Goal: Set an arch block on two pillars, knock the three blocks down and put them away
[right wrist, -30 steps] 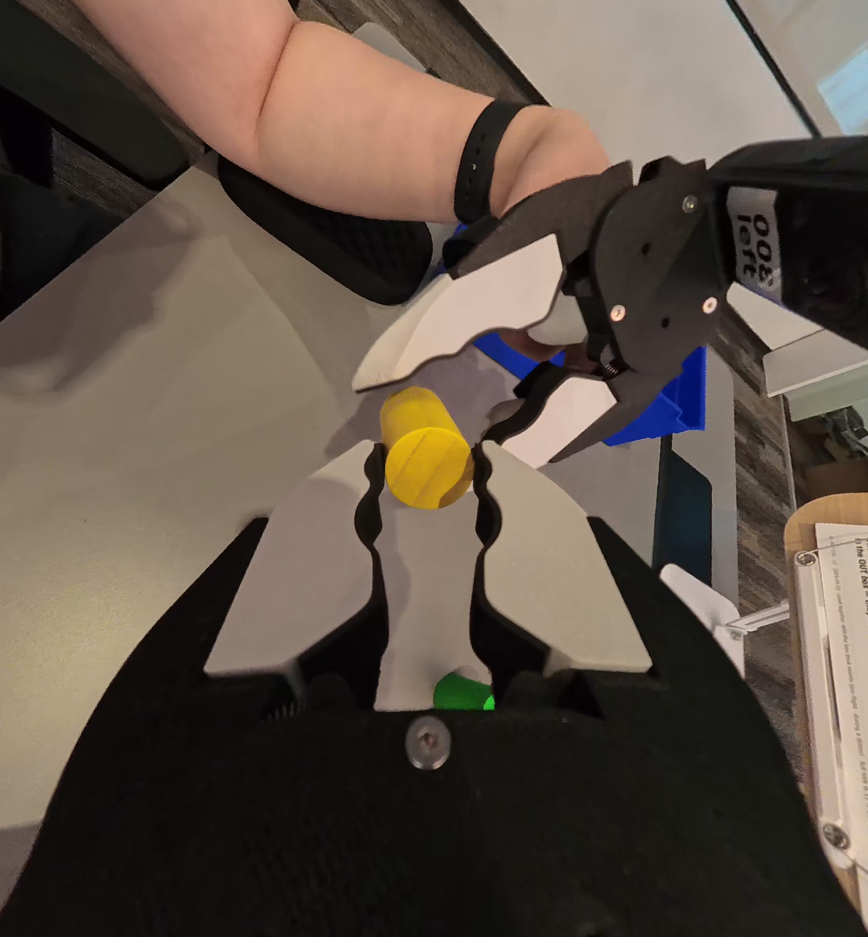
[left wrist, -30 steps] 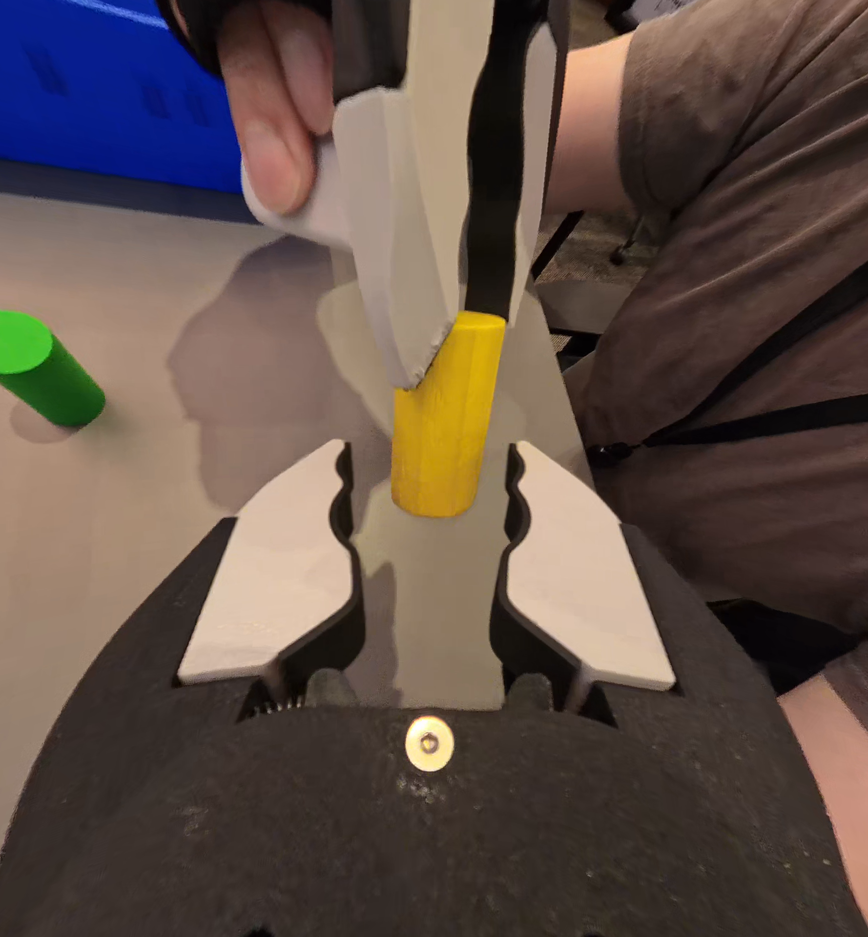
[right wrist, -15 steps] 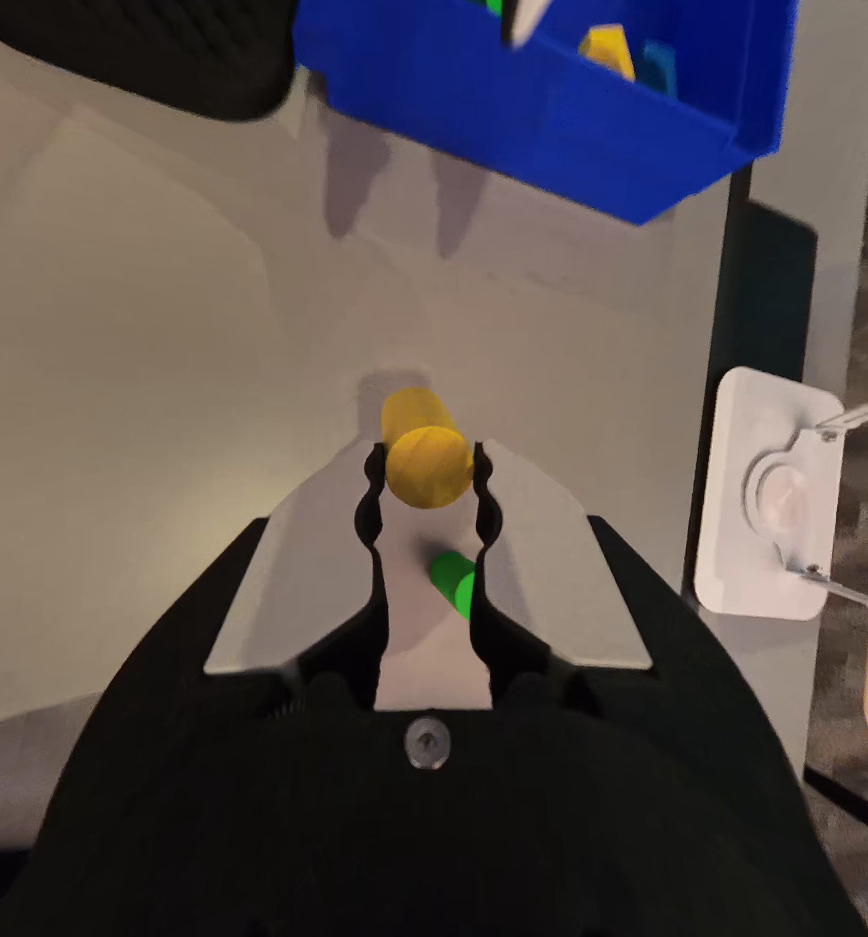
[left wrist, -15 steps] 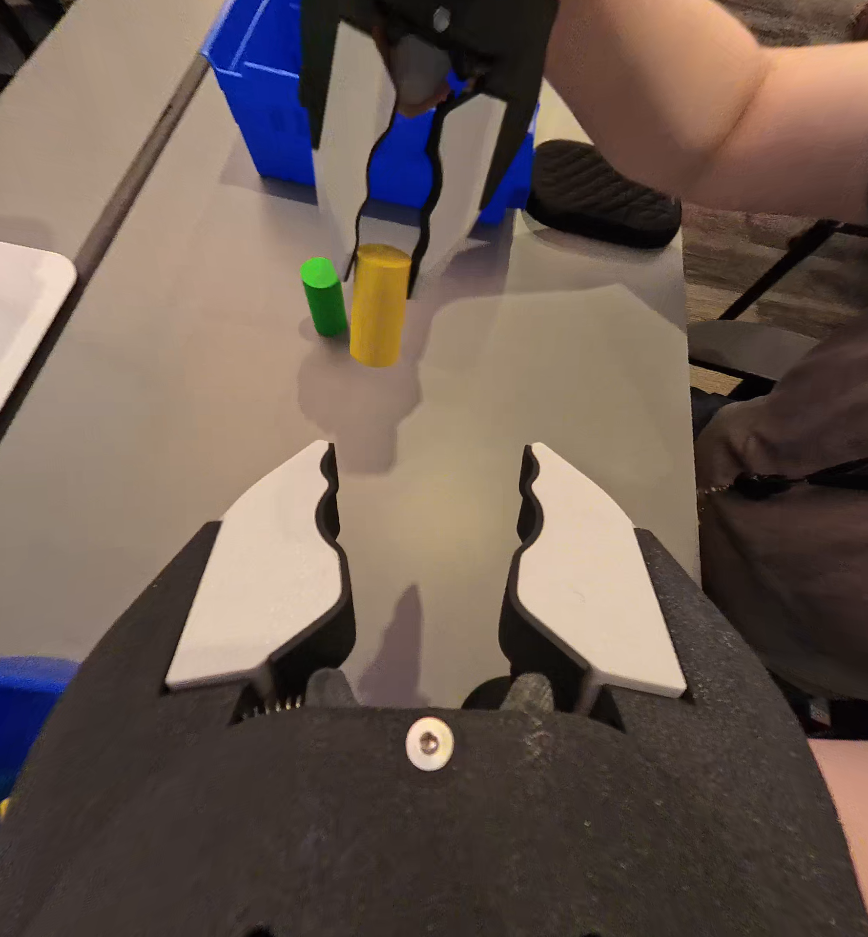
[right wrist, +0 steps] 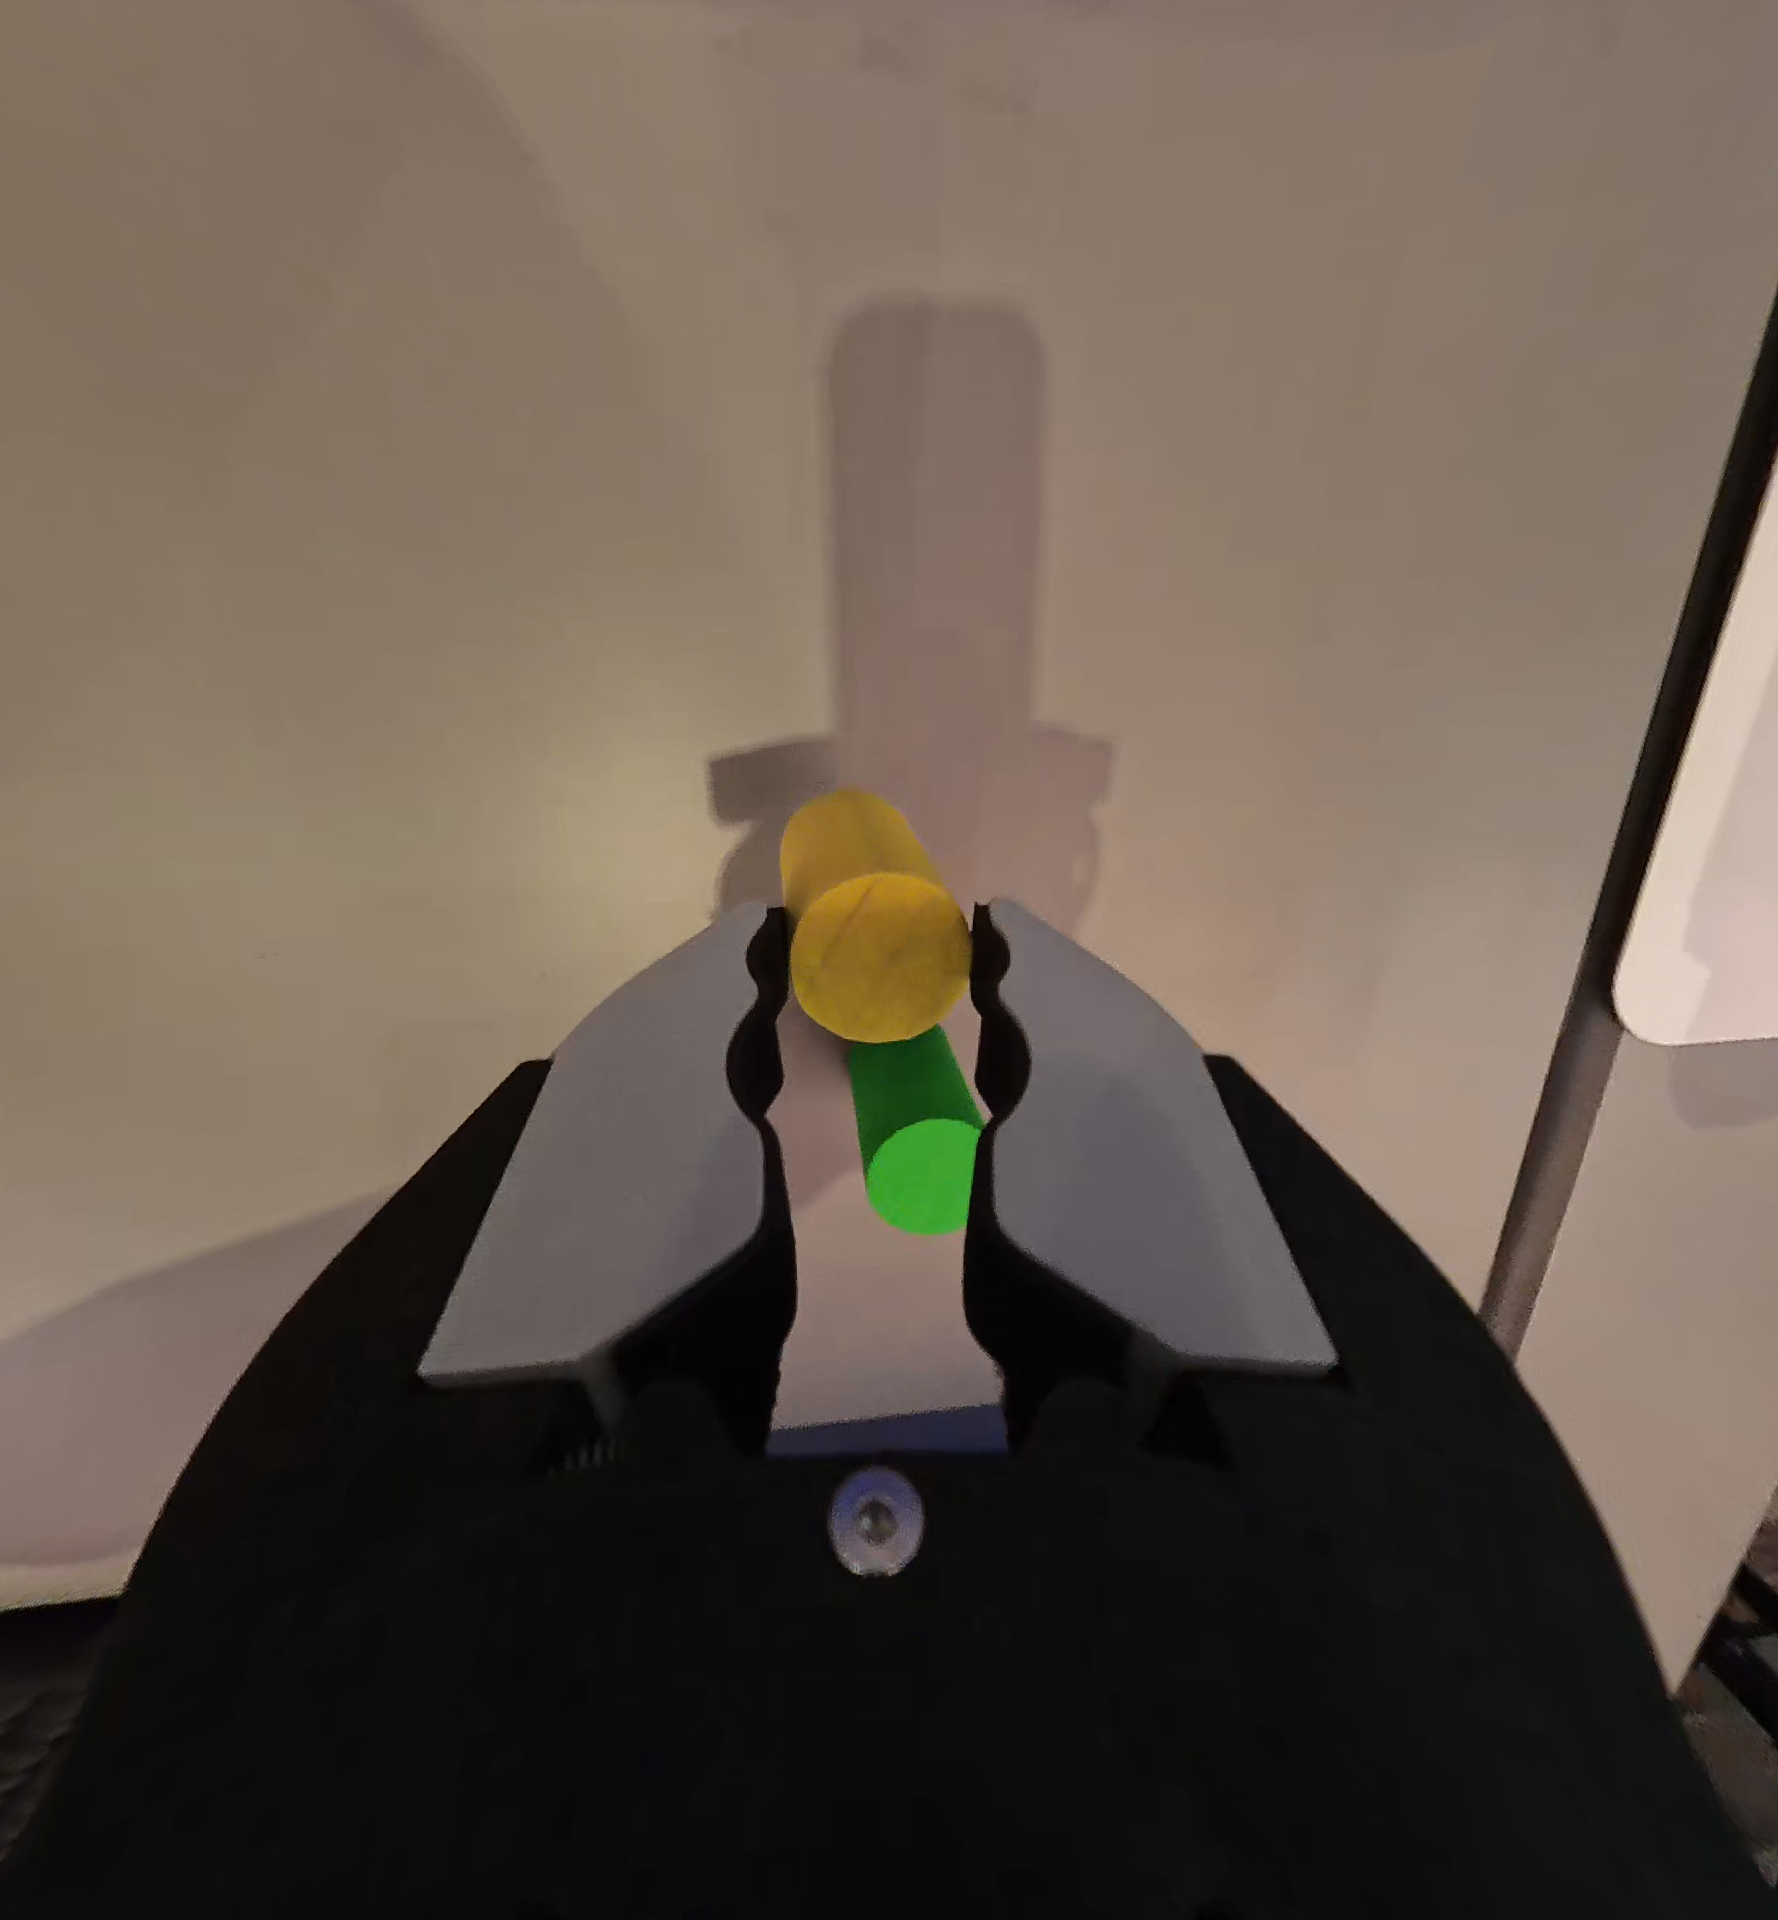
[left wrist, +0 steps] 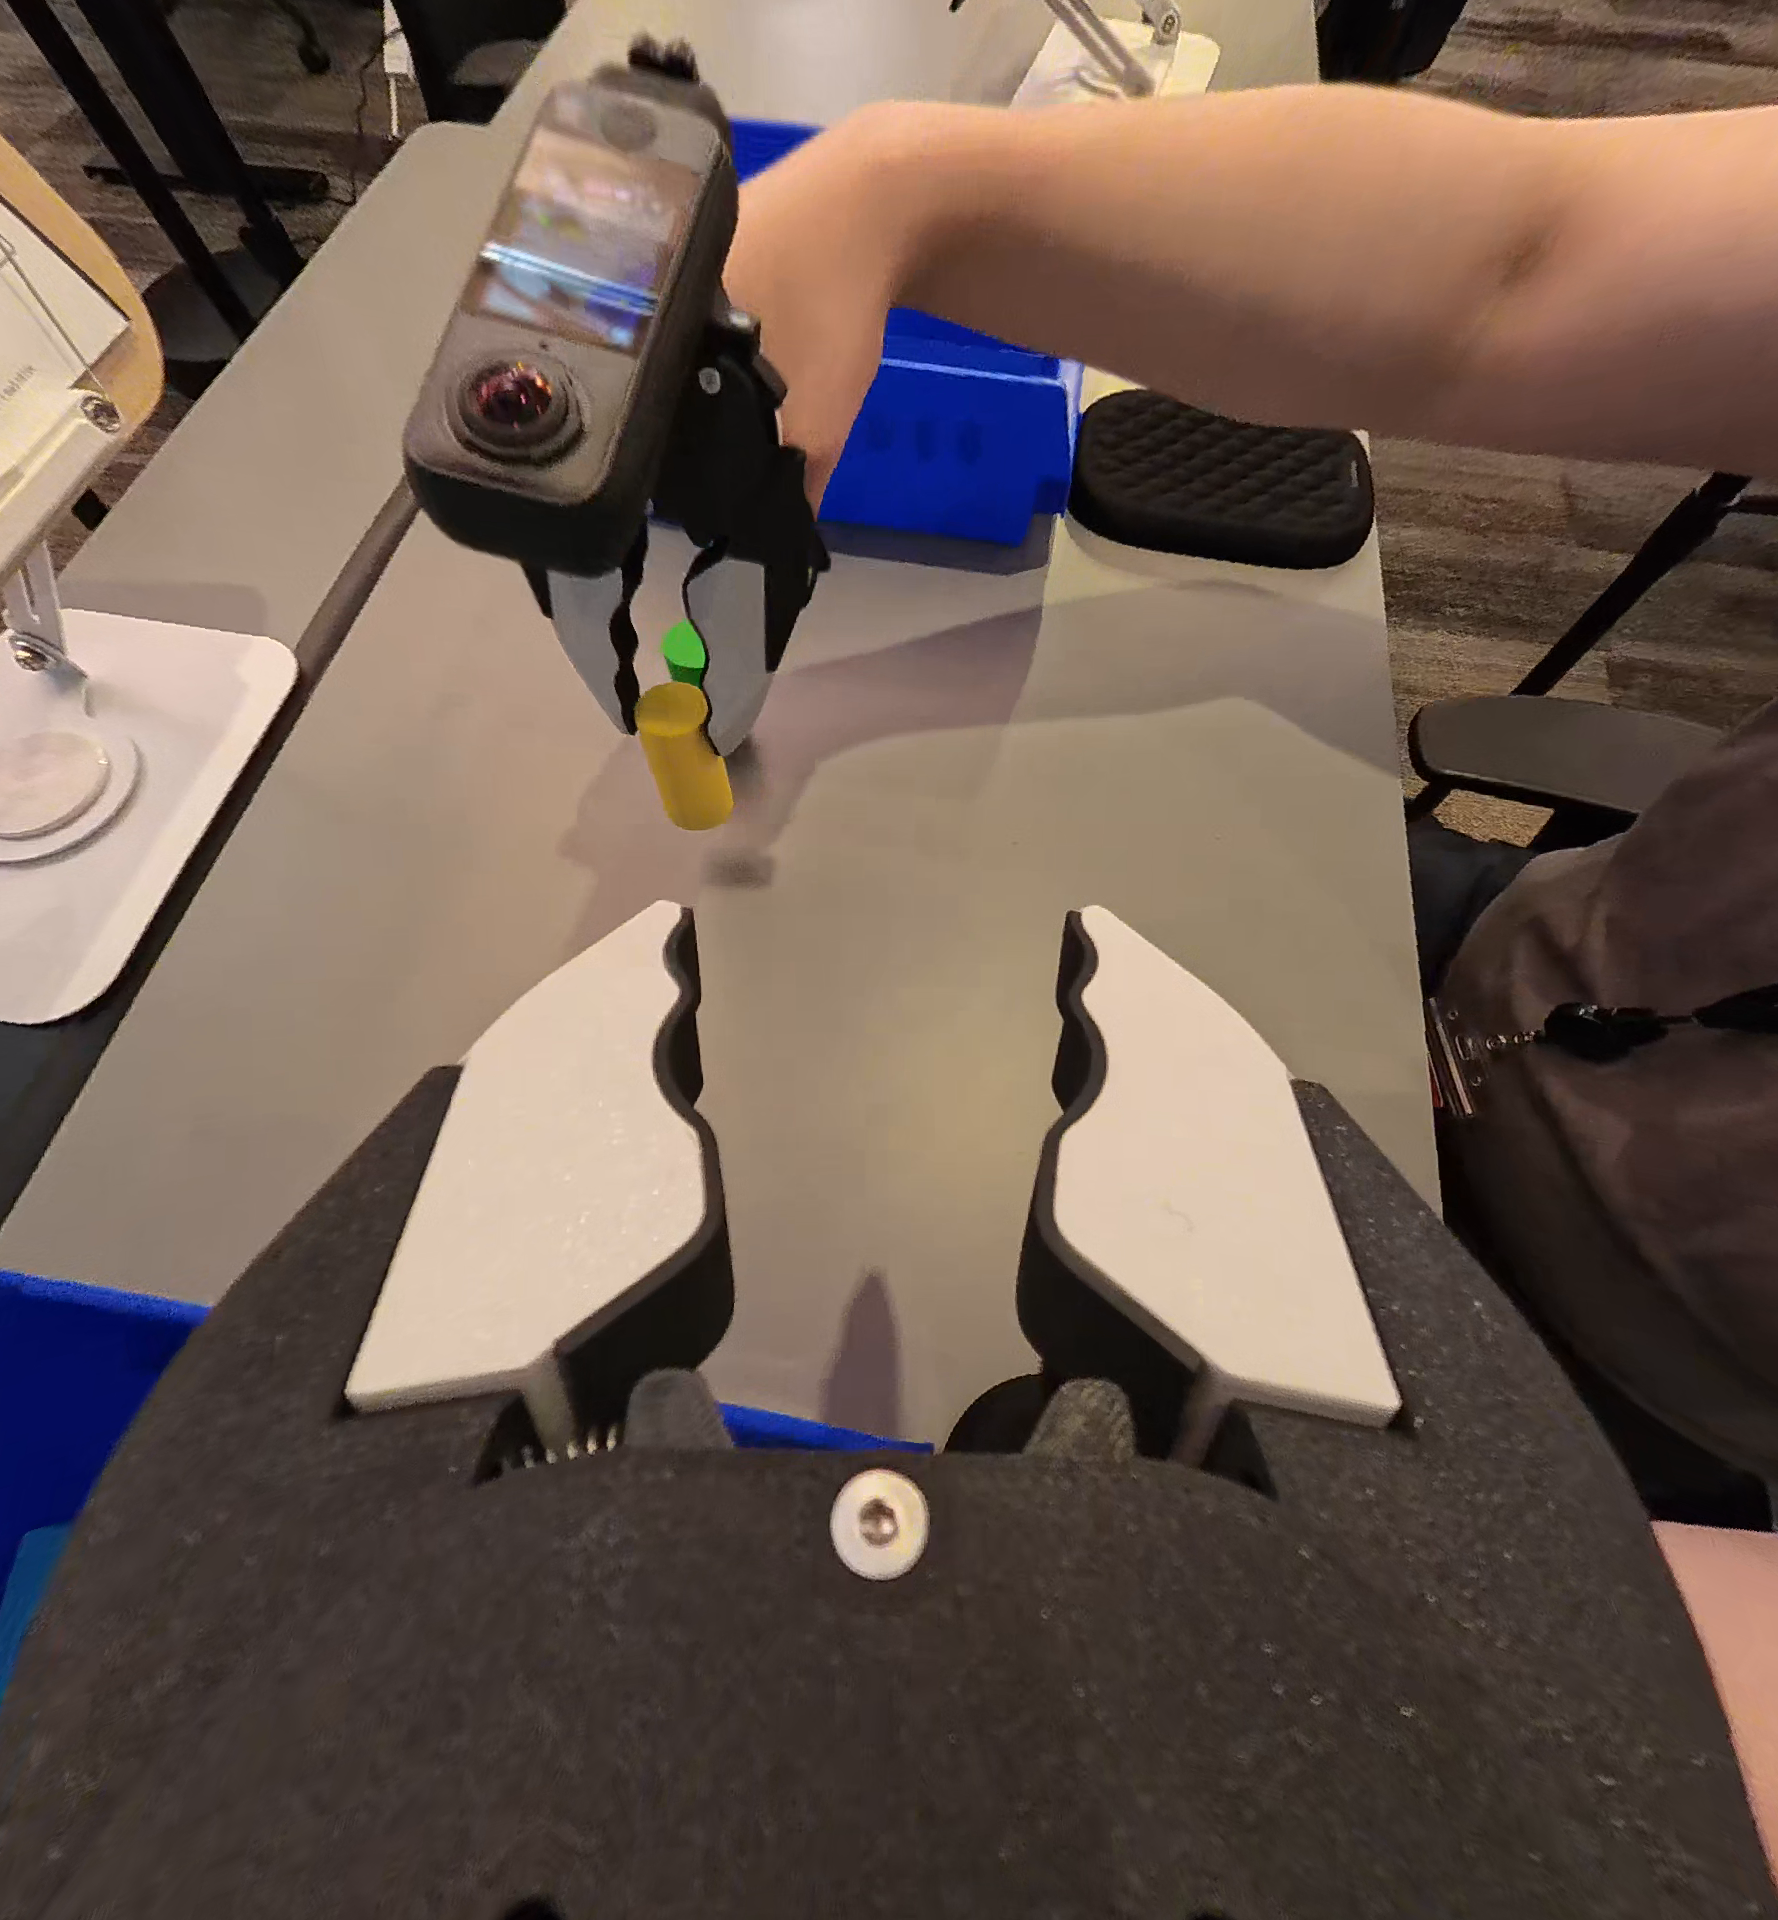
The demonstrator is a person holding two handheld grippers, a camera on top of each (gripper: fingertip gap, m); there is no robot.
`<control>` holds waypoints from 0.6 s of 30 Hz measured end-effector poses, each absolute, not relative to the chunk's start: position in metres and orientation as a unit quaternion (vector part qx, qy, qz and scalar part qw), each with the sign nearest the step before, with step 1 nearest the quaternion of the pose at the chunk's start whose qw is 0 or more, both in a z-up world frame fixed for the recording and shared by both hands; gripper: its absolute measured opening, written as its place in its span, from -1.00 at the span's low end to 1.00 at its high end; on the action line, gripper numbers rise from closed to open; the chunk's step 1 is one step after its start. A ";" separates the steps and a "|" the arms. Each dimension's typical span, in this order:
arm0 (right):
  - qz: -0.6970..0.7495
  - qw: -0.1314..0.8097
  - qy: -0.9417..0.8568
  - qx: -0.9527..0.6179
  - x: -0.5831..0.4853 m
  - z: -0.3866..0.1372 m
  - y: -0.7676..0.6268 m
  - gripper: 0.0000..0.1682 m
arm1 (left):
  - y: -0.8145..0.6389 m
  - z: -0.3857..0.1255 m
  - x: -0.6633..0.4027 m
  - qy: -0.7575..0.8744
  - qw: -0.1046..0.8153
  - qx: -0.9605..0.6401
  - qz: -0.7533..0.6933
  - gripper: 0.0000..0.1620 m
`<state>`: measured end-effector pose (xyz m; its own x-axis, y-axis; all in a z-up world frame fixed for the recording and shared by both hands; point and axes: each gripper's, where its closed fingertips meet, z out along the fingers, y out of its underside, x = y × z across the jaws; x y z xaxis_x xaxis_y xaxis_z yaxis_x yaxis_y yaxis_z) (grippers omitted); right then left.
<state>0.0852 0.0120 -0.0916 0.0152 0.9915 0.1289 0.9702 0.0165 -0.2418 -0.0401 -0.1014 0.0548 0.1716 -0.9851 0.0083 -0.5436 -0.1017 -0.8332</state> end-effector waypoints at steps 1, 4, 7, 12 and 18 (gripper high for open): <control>0.036 0.129 -0.698 -0.704 0.087 -0.095 0.014 -0.58 | -0.100 0.056 -0.044 0.562 0.364 -0.678 -0.304 -0.18; 0.024 0.121 -0.695 -0.708 0.091 -0.104 0.019 -0.58 | -0.095 0.060 -0.058 0.543 0.381 -0.690 -0.290 -0.17; 0.020 0.115 -0.692 -0.712 0.090 -0.111 0.021 -0.58 | -0.092 0.067 -0.073 0.523 0.400 -0.695 -0.288 -0.18; 0.007 0.112 -0.687 -0.718 0.093 -0.119 0.027 -0.58 | -0.086 0.072 -0.102 0.485 0.426 -0.714 -0.271 -0.18; 0.003 0.121 -0.693 -0.711 0.093 -0.122 0.029 -0.57 | -0.065 0.063 -0.157 0.387 0.439 -0.786 -0.200 -0.21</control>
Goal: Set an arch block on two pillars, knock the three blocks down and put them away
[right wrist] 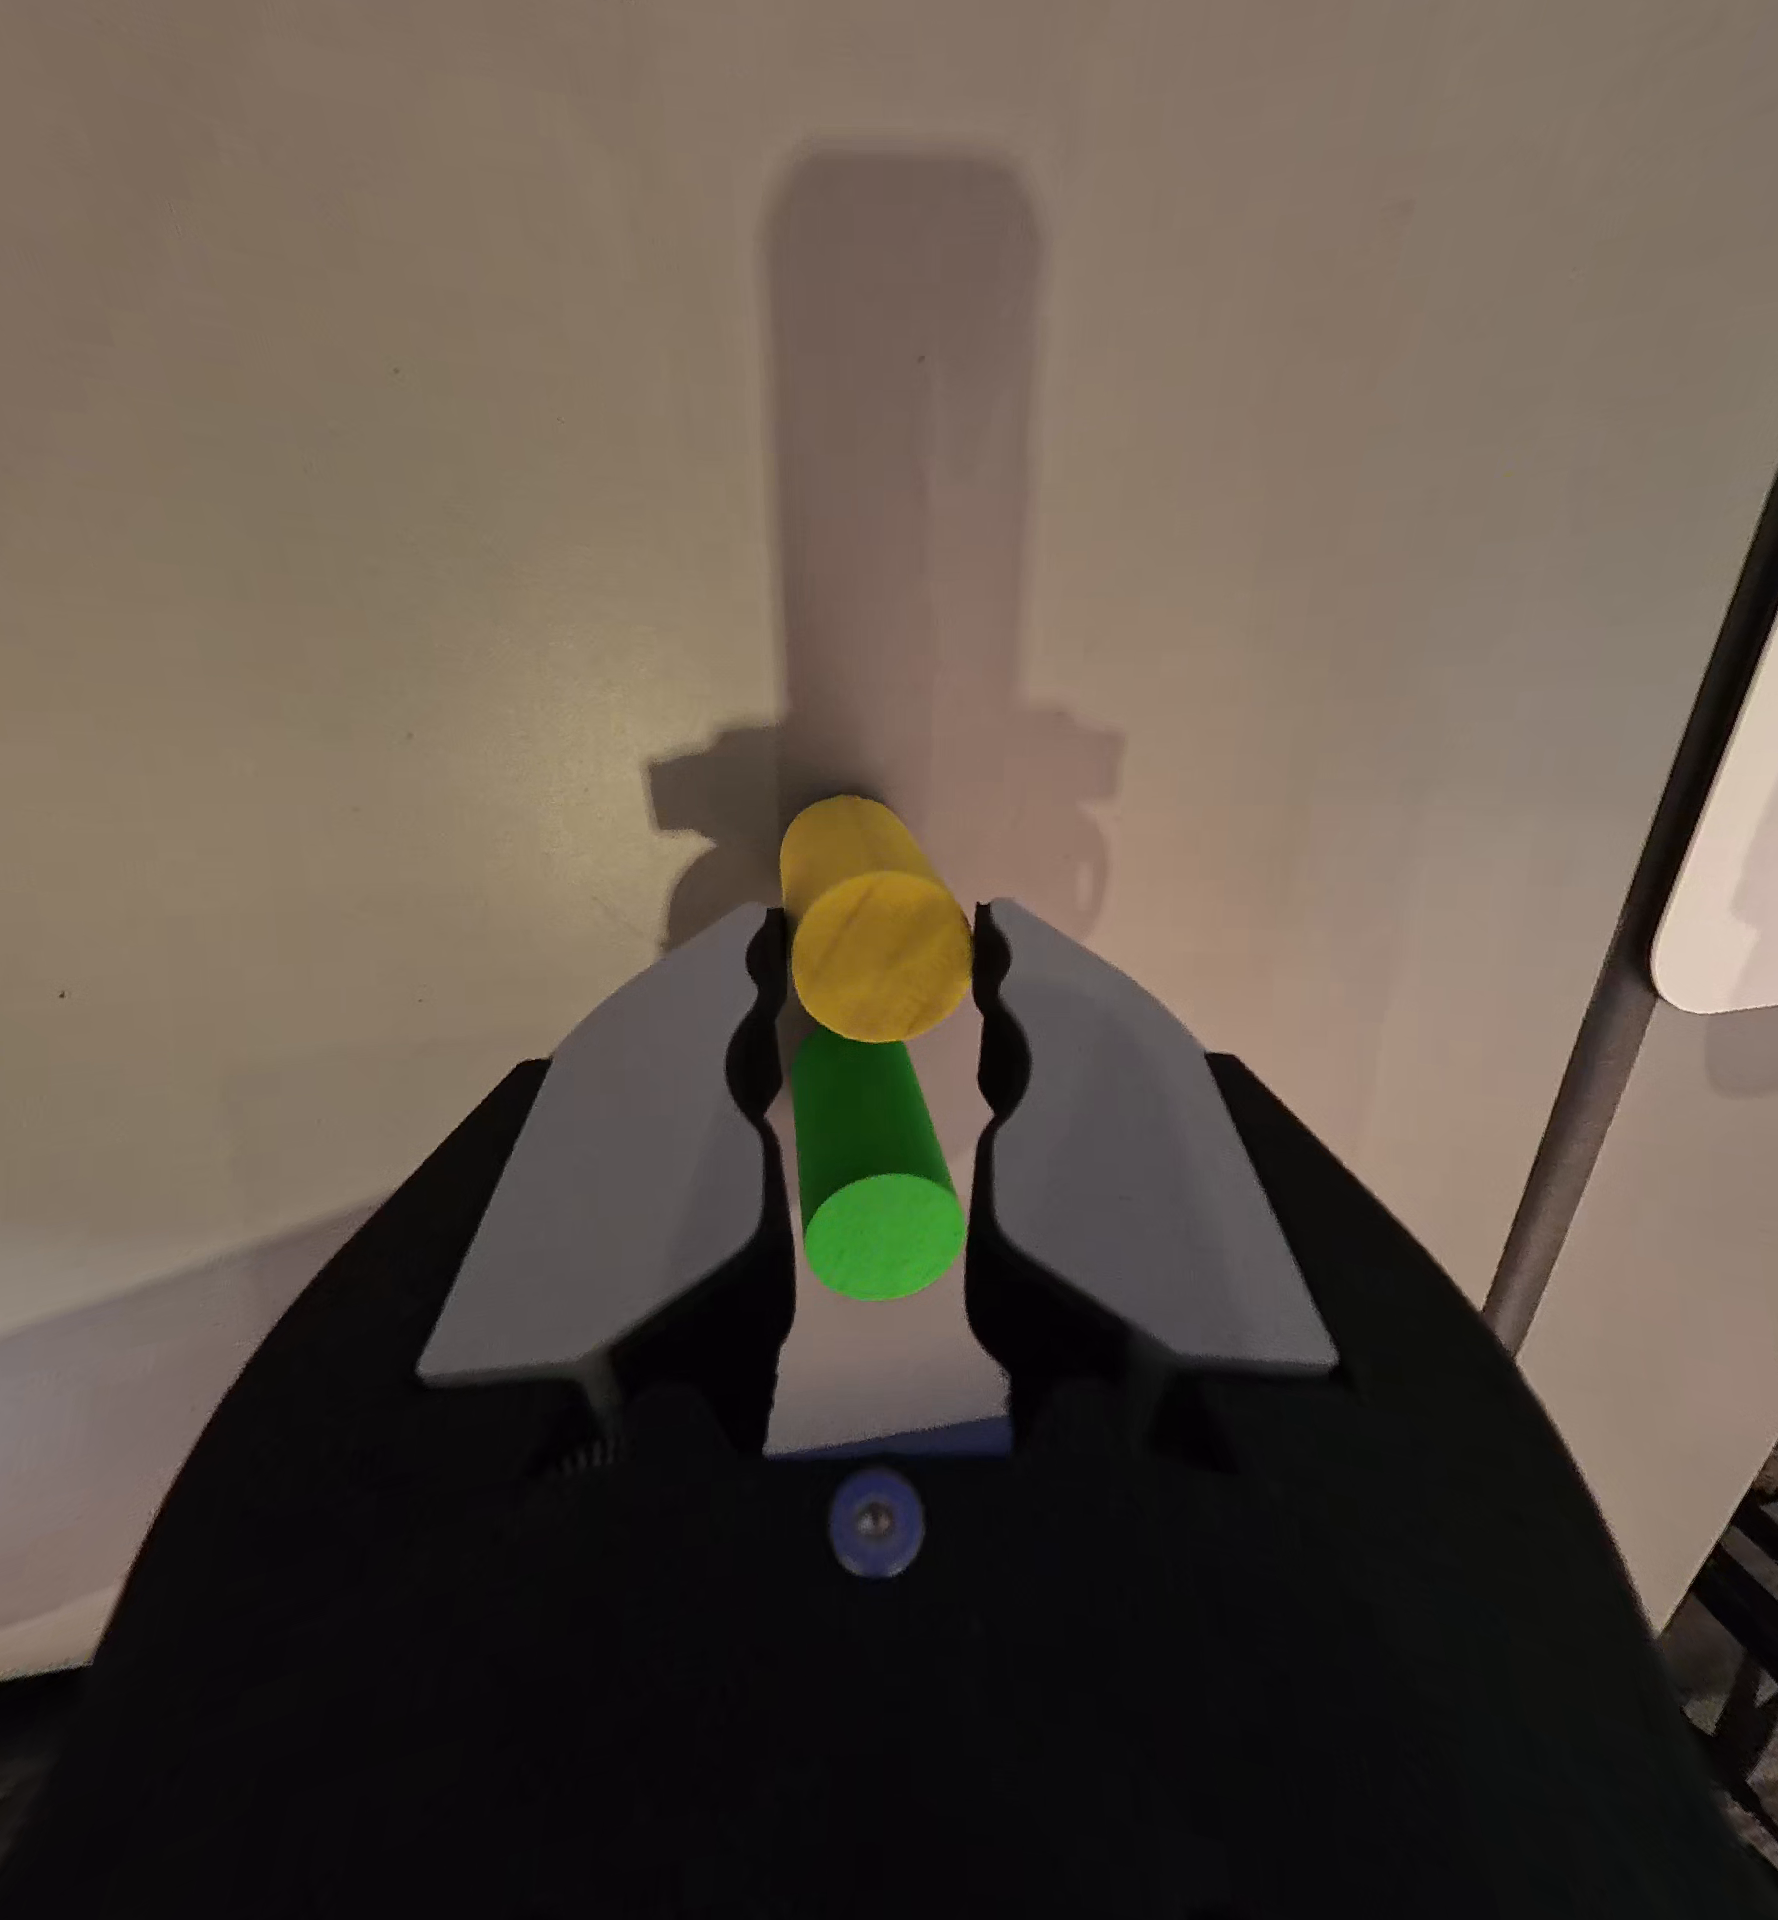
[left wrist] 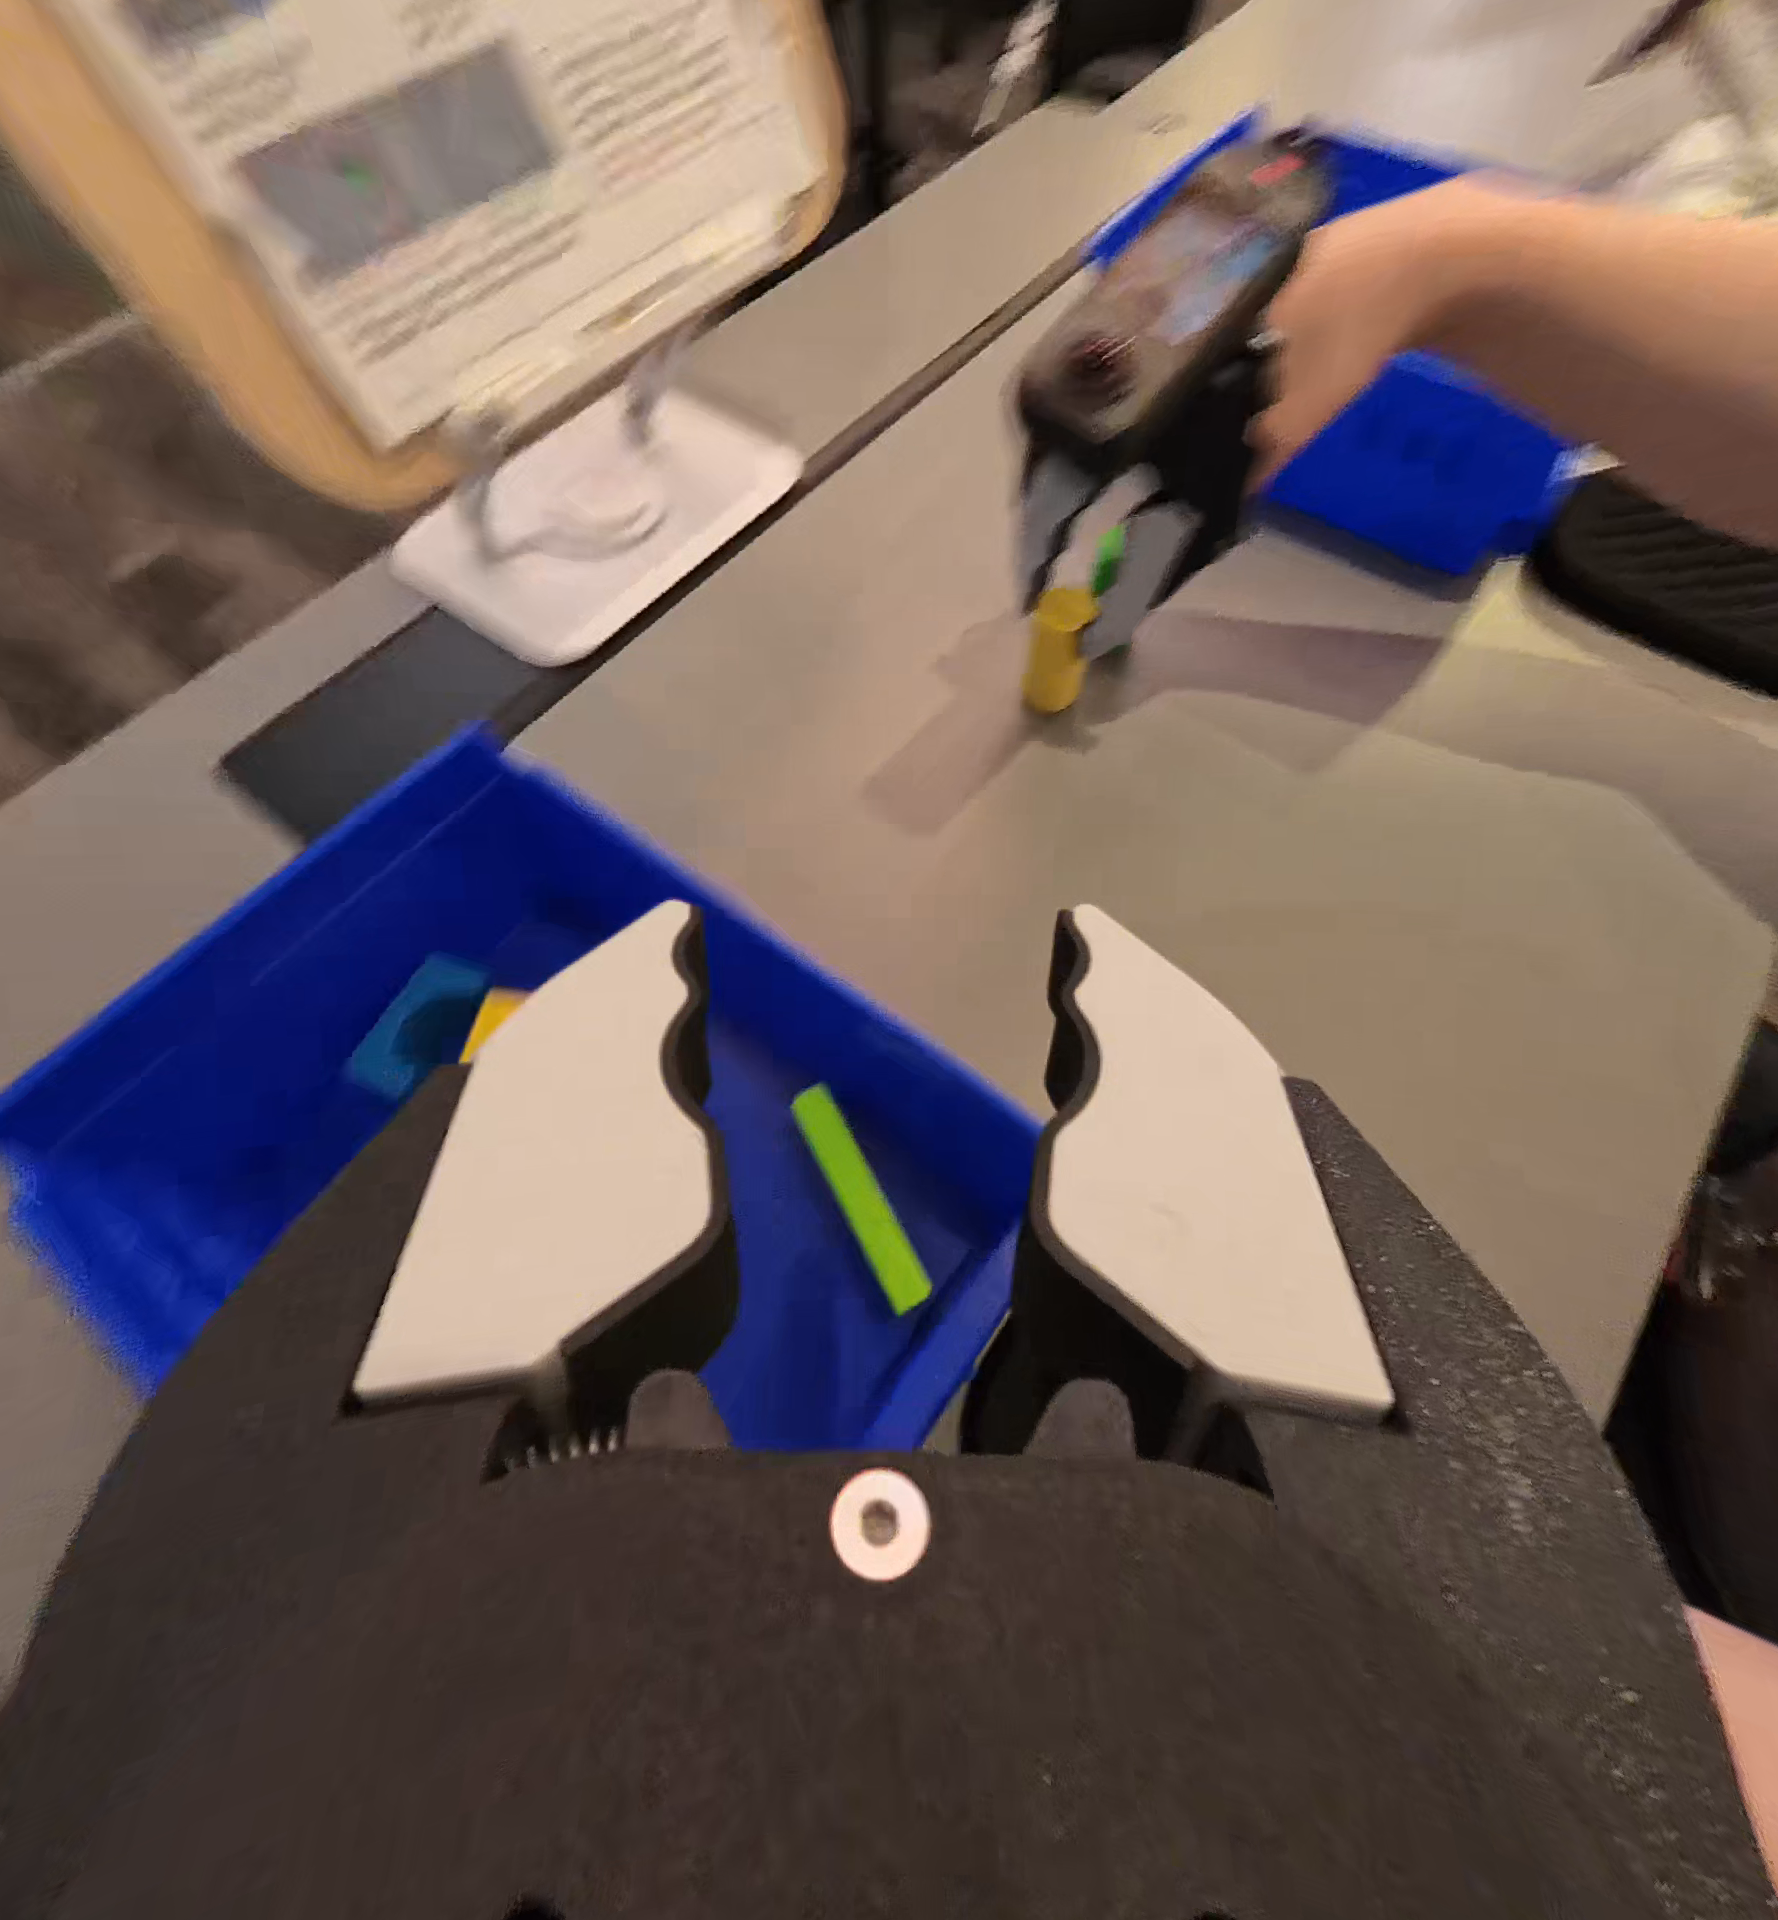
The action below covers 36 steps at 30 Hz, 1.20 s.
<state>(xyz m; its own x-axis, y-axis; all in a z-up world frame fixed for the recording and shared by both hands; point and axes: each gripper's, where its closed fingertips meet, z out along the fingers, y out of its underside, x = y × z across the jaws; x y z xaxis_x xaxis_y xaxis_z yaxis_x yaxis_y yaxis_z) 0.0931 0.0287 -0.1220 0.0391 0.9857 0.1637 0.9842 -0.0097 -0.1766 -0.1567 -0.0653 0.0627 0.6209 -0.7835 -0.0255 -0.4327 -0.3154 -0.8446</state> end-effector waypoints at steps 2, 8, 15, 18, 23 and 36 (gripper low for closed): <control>0.004 0.127 -0.694 -0.709 0.093 -0.122 0.029 -0.55 | -0.058 0.045 -0.183 0.344 0.411 -0.830 -0.157 -0.21; 0.016 0.175 -0.691 -0.701 0.087 -0.107 0.027 -0.33 | -0.019 0.011 -0.224 0.247 0.375 -0.888 -0.097 -0.27; 0.024 0.245 -0.685 -0.685 0.089 -0.071 0.015 -0.32 | 0.038 -0.070 -0.251 0.259 0.277 -0.924 0.052 -0.24; 0.040 0.276 -0.686 -0.672 0.091 -0.055 0.002 -0.32 | 0.052 -0.093 -0.251 0.278 0.256 -0.923 0.071 -0.22; 0.079 0.348 -0.679 -0.641 0.093 -0.019 -0.024 -0.32 | 0.064 -0.117 -0.252 0.283 0.229 -0.929 0.071 -0.22; 0.132 0.398 -0.675 -0.607 0.110 0.018 -0.058 -0.33 | 0.073 -0.134 -0.259 0.326 0.230 -0.915 0.063 -0.35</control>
